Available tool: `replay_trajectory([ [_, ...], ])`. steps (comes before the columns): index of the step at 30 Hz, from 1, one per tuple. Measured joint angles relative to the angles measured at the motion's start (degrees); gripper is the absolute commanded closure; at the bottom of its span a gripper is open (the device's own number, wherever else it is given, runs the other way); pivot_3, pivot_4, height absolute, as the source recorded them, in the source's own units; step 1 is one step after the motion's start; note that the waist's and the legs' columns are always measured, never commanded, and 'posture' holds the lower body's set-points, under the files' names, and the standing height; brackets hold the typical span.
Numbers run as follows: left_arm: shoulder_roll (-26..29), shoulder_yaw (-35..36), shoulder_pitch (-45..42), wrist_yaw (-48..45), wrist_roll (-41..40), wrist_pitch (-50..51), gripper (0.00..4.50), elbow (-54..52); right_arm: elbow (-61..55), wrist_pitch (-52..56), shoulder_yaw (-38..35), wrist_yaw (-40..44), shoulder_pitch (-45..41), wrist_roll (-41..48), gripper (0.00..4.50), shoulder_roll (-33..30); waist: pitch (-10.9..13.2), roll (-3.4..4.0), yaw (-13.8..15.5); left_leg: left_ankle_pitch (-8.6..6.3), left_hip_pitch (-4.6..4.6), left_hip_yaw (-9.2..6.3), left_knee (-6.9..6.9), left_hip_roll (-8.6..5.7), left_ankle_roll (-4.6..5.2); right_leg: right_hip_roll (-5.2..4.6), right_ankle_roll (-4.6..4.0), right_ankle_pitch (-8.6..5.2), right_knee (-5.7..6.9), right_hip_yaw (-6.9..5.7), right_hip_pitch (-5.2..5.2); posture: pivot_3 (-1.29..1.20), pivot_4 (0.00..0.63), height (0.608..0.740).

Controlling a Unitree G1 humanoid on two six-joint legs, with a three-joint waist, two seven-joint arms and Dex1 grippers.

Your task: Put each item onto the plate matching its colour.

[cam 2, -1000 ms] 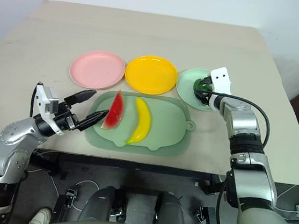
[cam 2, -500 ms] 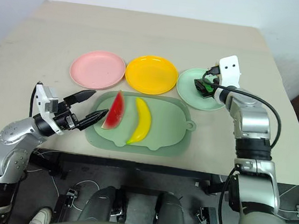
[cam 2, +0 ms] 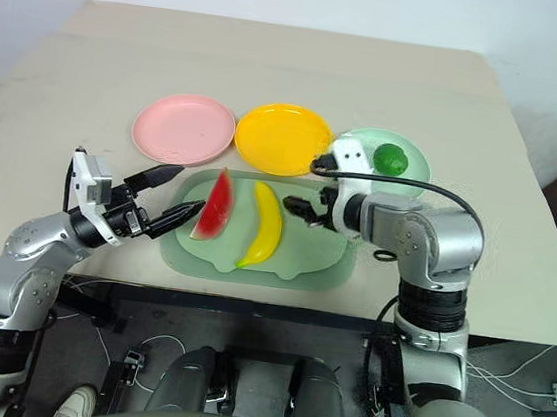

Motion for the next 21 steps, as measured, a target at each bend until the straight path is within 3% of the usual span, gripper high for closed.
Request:
replay_trajectory([
  [17,-0.95,-1.31,-2.7,-1.6,1.03,-0.19,0.0,2.58,6.46,0.67,5.42,-9.93,-3.51,4.3,0.04,6.26,0.0,0.0,-0.35,0.01,-0.02,0.0,-0.02,-0.12,-0.01,0.03,0.01,0.0,0.0,0.0,-0.03,0.0,0.15,0.695],
  [21,-0.95,-1.3,-2.73,-1.71,1.13,-0.21,0.0,2.78,6.68,0.65,10.54,-11.6,-5.12,2.67,0.04,5.18,-0.01,-0.01,-0.41,0.01,-0.01,0.0,-0.03,-0.11,-0.01,0.02,0.01,0.0,0.0,0.0,-0.02,0.0,0.15,0.695],
])
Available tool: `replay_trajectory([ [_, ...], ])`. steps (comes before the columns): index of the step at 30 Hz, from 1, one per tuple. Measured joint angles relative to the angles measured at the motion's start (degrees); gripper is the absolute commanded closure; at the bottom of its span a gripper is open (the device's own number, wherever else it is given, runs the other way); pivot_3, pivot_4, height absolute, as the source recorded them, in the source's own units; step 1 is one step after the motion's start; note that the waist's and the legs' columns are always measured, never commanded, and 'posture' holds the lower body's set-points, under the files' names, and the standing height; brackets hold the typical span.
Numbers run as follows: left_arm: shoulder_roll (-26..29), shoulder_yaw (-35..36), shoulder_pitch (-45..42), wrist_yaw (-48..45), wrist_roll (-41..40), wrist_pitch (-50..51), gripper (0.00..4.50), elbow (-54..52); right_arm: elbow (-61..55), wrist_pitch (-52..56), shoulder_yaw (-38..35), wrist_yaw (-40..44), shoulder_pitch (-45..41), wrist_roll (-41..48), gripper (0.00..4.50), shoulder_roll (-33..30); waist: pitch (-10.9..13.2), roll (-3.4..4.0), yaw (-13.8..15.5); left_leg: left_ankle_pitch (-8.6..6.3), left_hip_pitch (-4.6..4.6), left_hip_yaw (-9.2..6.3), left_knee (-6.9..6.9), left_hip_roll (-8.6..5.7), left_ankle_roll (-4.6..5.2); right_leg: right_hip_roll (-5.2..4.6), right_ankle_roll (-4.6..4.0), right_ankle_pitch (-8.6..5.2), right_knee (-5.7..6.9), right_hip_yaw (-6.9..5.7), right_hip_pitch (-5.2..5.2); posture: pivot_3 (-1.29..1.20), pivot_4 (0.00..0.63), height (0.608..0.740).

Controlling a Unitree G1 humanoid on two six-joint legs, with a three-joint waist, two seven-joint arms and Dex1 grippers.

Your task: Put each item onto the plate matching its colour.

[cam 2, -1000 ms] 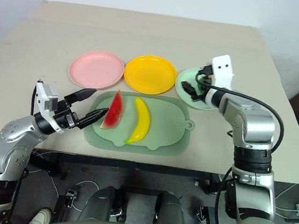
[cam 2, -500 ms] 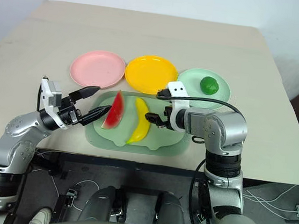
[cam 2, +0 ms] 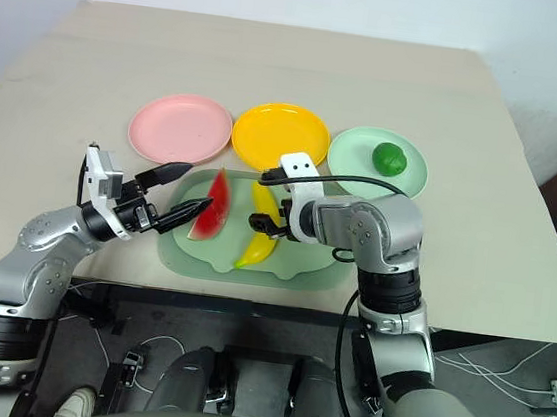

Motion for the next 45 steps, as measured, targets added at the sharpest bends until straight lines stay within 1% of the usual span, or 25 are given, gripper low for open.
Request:
replay_trajectory([
  [2,0.0,0.0,0.0,0.0,0.06,-0.02,0.0,0.0,-0.03,-0.09,1.87,-0.19,-0.48,-0.89,0.04,-0.26,-0.01,-0.02,0.04,0.0,0.01,-0.01,0.0,0.0,0.0,0.0,0.0,0.0,0.0,0.0,0.01,0.0,0.15,0.695],
  [5,-0.01,0.0,0.02,0.06,0.29,-0.18,0.0,0.0,0.02,-0.21,4.33,-0.46,-1.09,-1.83,0.64,-0.8,-0.03,-0.04,0.08,0.0,0.01,-0.01,0.01,0.0,0.0,-0.02,0.0,0.0,0.0,0.0,0.02,0.0,0.15,0.695],
  [11,-0.02,0.0,0.16,0.34,0.7,-0.82,0.0,0.0,0.06,-0.22,5.73,-0.12,-1.51,-3.49,2.72,-1.92,-0.03,-0.04,0.05,0.0,0.0,0.0,-0.01,0.01,0.0,-0.01,0.0,0.0,-0.01,0.0,0.0,0.0,0.15,0.695],
  [14,-0.02,0.0,0.21,0.67,0.89,-0.91,0.0,0.0,0.06,-0.06,5.76,0.41,-1.62,-4.1,2.83,-1.94,-0.03,-0.04,0.05,0.0,0.0,0.0,-0.01,0.01,0.0,-0.01,0.0,0.0,-0.01,0.0,0.0,0.0,0.15,0.695],
  [20,-0.02,0.01,0.52,0.89,0.93,-0.97,0.0,-0.01,-0.11,-0.39,5.65,3.34,-1.95,-4.38,2.83,-3.25,-0.01,-0.02,0.11,-0.01,-0.09,0.0,-0.01,0.01,0.01,-0.02,0.0,0.0,-0.02,0.0,-0.08,0.0,0.15,0.695],
  [22,-0.01,0.04,0.56,1.03,0.93,-0.99,0.0,-0.01,-1.25,-0.41,5.46,5.89,-3.25,-3.37,2.83,-5.67,0.0,-0.01,0.11,0.0,-0.35,0.0,0.01,0.0,0.01,-0.03,0.0,0.01,0.01,0.01,-0.31,0.0,0.15,0.695],
  [24,-0.01,0.06,0.59,1.1,0.94,-1.01,0.0,-0.01,-2.21,-1.13,3.51,8.23,-6.39,-2.73,2.83,-7.29,-0.01,-0.01,0.07,0.02,-0.56,0.0,0.02,0.0,-0.02,-0.01,0.0,0.01,0.05,0.01,-0.55,0.0,0.15,0.695],
  [26,-0.01,0.05,0.58,1.15,0.94,-1.03,0.0,-0.01,-1.98,-3.15,1.72,9.56,-8.57,-2.65,2.83,-7.27,-0.02,-0.02,-0.05,0.06,-0.74,0.0,0.02,0.0,-0.07,0.04,-0.01,0.01,0.08,0.01,-0.77,0.0,0.15,0.695],
  [29,-0.02,0.05,0.58,1.28,0.94,-1.06,0.0,-0.02,0.97,-6.61,1.35,11.1,-10.31,-2.93,2.83,-7.19,-0.01,-0.02,-0.07,0.08,-0.78,0.02,0.01,0.0,-0.09,0.06,-0.01,0.01,0.08,0.0,-0.82,0.0,0.15,0.695],
  [32,-0.02,0.12,0.68,1.7,0.94,-1.1,0.0,-0.13,8.99,-13.48,2.33,12.47,-12.89,-5.18,2.83,-6.78,-0.01,-0.02,-0.08,0.08,-0.78,0.03,0.04,-0.02,-0.08,0.05,-0.01,0.02,0.11,0.0,-0.81,0.0,0.15,0.695],
  [34,0.0,0.3,0.97,1.99,0.94,-1.14,0.0,-0.26,16.81,-20.15,4.3,13.34,-15.15,-8.18,2.83,-6.15,-0.01,-0.02,-0.15,0.09,-0.78,0.04,0.04,-0.02,-0.09,0.05,-0.01,0.02,0.12,0.0,-0.81,0.0,0.15,0.695],
  [38,0.02,0.8,1.77,2.37,0.94,-1.15,0.0,-0.7,34.54,-33.86,8.13,15.01,-20.33,-14.12,2.83,-2.37,-0.01,-0.01,-0.88,0.1,-0.83,0.07,0.04,-0.03,-0.1,0.06,0.0,0.02,0.13,-0.01,-0.87,0.0,0.15,0.695],
  [39,0.0,0.87,1.82,2.47,0.94,-1.14,0.0,-0.85,42.21,-38.9,8.37,15.43,-22.85,-16.07,2.83,-0.93,-0.01,-0.02,-1.11,0.1,-0.85,0.08,0.04,-0.04,-0.09,0.06,0.0,0.02,0.13,-0.01,-0.87,0.0,0.15,0.695],
  [40,0.01,0.94,1.88,2.52,0.94,-1.14,0.0,-1.04,44.93,-40.97,8.34,15.51,-23.8,-16.96,2.83,-0.48,-0.01,-0.01,-1.14,0.1,-0.87,0.09,0.04,-0.04,-0.09,0.06,0.0,0.02,0.13,-0.02,-0.87,0.0,0.15,0.695],
  [42,0.01,1.28,2.07,3.01,0.94,-1.14,0.0,-1.38,56.46,-48.28,8.1,15.51,-28.19,-19.57,2.83,0.86,0.0,0.0,-1.3,0.1,-0.86,0.15,0.04,-0.04,-0.09,0.05,0.0,0.01,0.12,-0.02,-0.88,0.0,0.15,0.695],
  [45,0.01,1.34,2.65,3.48,0.93,-1.14,0.0,-2.1,68.71,-55.35,6.08,14.18,-32.9,-21.52,2.83,2.37,0.01,0.0,-1.38,0.11,-0.86,0.17,0.04,-0.03,-0.1,0.06,0.01,0.01,0.14,-0.01,-0.89,0.0,0.15,0.695],
])
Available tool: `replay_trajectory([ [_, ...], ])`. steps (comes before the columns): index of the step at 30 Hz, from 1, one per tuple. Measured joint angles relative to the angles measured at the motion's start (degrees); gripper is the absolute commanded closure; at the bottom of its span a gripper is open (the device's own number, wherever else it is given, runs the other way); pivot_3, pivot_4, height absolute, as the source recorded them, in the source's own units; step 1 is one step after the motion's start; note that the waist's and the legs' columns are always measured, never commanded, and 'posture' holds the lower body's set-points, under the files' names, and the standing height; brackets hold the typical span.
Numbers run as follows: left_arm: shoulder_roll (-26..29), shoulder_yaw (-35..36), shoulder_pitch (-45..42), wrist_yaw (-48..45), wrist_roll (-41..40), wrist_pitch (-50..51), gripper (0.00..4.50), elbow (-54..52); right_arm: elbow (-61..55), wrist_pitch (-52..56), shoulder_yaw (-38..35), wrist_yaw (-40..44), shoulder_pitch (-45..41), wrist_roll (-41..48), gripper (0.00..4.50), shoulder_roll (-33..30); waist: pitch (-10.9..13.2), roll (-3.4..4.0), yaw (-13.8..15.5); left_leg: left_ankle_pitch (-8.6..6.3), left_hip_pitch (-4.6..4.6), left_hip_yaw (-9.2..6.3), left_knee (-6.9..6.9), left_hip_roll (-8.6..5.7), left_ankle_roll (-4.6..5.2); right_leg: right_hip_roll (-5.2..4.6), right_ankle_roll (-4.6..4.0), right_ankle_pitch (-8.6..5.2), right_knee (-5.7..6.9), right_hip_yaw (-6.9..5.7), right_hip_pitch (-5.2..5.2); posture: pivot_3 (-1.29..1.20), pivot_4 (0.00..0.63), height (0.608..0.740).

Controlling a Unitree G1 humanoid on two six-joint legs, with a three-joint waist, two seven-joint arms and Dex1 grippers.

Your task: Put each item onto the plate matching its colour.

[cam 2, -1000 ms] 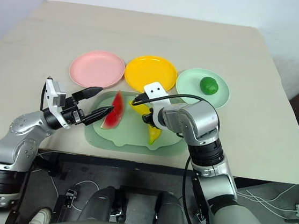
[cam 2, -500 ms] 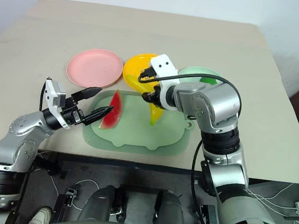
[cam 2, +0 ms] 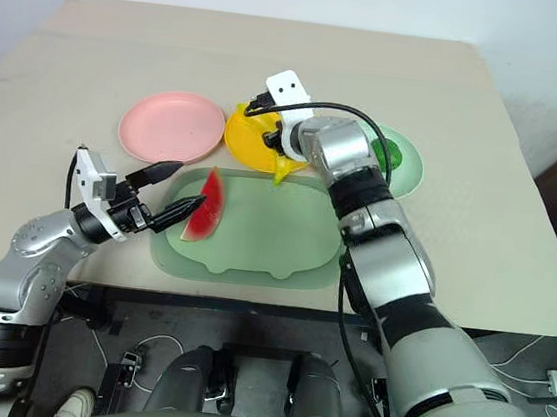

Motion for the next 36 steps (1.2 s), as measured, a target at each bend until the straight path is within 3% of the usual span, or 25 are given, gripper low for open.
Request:
replay_trajectory([
  [8,0.0,0.1,1.34,1.05,-0.03,0.06,0.0,-1.77,15.03,-10.65,-6.92,-4.06,-4.6,-2.25,2.83,2.46,0.0,0.0,-0.03,0.02,0.04,-0.06,0.05,0.02,-0.04,0.0,-0.01,0.0,0.1,0.03,0.01,0.0,0.15,0.695],
  [14,0.02,0.39,2.63,1.51,-0.08,0.18,0.0,-3.41,17.35,-12.98,-9.86,-5.45,-4.85,-3.46,0.82,3.79,0.01,0.02,-0.02,0.02,0.01,-0.09,0.05,0.02,-0.04,0.0,-0.01,0.0,0.09,0.04,-0.02,0.0,0.15,0.695],
  [25,0.66,1.0,3.55,1.87,-0.66,0.27,0.0,-3.97,15.2,-16.41,-13.58,-0.7,-7.52,-4.13,0.82,3.15,0.01,0.02,0.06,0.03,0.01,-0.1,0.06,0.02,-0.04,0.0,-0.01,0.0,0.09,0.04,-0.01,0.0,0.15,0.695],
  [30,0.79,1.05,3.49,1.85,-1.06,0.61,0.0,-3.97,3.06,-15.56,-14.4,5.68,-3.74,-2.3,0.82,1.06,0.0,0.01,0.11,0.03,0.02,-0.13,0.06,0.02,-0.04,0.0,-0.01,0.0,0.08,0.04,0.02,0.0,0.15,0.695],
  [36,1.1,2.1,3.78,2.39,-1.14,0.79,0.0,-4.06,-29.42,-2.74,-9.54,15.12,17.42,0.7,0.82,-2.42,-0.02,-0.01,0.21,0.03,0.02,-0.19,0.08,0.01,-0.03,-0.02,-0.01,0.01,0.09,0.02,0.05,0.0,0.15,0.695],
])
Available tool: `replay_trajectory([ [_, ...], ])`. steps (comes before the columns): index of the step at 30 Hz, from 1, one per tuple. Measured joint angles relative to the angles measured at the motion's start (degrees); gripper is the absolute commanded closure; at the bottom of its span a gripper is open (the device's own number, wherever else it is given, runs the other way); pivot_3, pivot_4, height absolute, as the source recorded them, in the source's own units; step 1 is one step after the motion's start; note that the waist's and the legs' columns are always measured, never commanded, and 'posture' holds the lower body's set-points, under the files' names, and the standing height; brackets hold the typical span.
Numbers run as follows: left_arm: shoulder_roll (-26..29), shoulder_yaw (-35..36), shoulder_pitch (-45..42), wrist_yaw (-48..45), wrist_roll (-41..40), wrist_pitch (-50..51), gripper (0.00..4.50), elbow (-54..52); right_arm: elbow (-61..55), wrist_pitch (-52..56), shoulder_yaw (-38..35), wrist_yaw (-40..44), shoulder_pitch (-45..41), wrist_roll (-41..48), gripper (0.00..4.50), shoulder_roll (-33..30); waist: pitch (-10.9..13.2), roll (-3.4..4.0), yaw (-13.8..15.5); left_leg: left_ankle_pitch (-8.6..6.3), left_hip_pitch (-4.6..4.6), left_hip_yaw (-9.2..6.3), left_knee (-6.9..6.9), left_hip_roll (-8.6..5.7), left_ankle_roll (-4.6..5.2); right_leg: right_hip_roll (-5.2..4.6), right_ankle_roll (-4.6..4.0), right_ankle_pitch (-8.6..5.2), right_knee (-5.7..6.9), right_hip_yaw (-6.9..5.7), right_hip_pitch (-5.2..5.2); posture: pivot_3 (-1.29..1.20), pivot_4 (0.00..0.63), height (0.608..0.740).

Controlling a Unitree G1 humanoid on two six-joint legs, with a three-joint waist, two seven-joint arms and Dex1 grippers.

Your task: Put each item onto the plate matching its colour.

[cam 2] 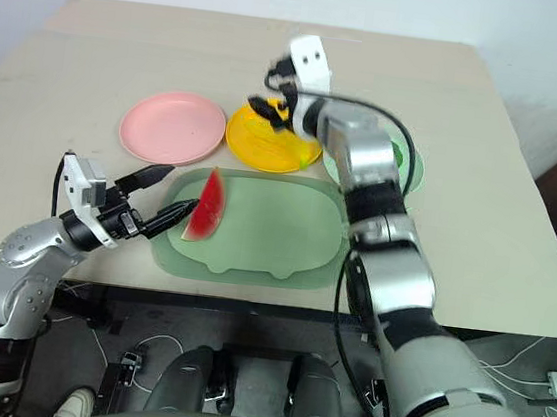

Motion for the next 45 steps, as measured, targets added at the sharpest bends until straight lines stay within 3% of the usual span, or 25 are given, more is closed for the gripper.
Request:
replay_trajectory([
  [7,0.36,0.23,2.52,1.99,0.04,2.16,0.0,-3.39,-30.36,11.33,2.52,2.69,14.51,3.08,0.82,-8.13,-0.01,-0.01,0.12,0.01,0.03,-0.04,-0.01,0.01,-0.01,0.0,0.0,0.0,-0.03,-0.01,0.04,0.0,0.15,0.695],
  [13,0.8,2.55,3.85,6.31,-4.79,7.31,0.0,-10.11,-45.45,16.23,-1.37,4.46,23.97,10.37,0.82,-12.06,-0.03,-0.04,0.27,0.01,0.11,-0.07,0.0,0.0,-0.01,0.0,-0.01,0.0,-0.02,-0.01,0.14,0.0,0.15,0.695],
  [17,0.76,2.97,3.62,10.51,-5.51,9.83,0.0,-11.68,-46.57,16.2,-0.12,4.6,28.67,10.7,0.82,-14.09,-0.03,-0.04,0.28,0.03,0.16,-0.07,0.0,-0.02,0.0,0.0,-0.02,0.01,0.03,-0.01,0.18,0.0,0.15,0.695],
  [28,0.61,0.23,-0.7,26.11,-3.42,20.99,0.0,-17.97,-46.52,15.64,1.08,3.12,28.43,11.13,0.82,-16.03,-0.03,-0.06,1.22,0.06,0.17,-0.08,0.04,-0.05,0.02,-0.01,-0.03,0.03,0.03,-0.01,0.21,0.0,0.15,0.695],
  [37,-0.14,-2.74,-7.71,31.15,-3.65,30.79,0.0,-17.87,-46.68,15.74,0.41,0.35,27.75,11.94,0.82,-16.07,-0.05,-0.08,1.76,0.07,0.16,-0.09,0.06,-0.05,0.03,0.0,-0.03,0.04,0.04,-0.02,0.22,0.0,0.15,0.695],
  [42,-2.09,-4.85,-11.03,32.59,-3.75,35.23,0.0,-17.33,-46.92,17.56,-2.56,-0.68,28.33,13.77,0.82,-16.54,-0.05,-0.08,1.72,0.07,0.16,-0.09,0.06,-0.06,0.03,0.0,-0.03,0.04,0.04,-0.02,0.22,0.0,0.15,0.695],
  [45,-2.23,-6.32,-11.85,34.01,-2.86,37.51,0.0,-16.82,-51.71,14.27,-7.71,0.58,33.76,17.72,0.82,-15.82,-0.05,-0.08,1.98,0.08,0.15,-0.14,0.02,-0.07,0.02,0.01,-0.02,0.03,0.01,-0.05,0.23,0.0,0.15,0.695],
])
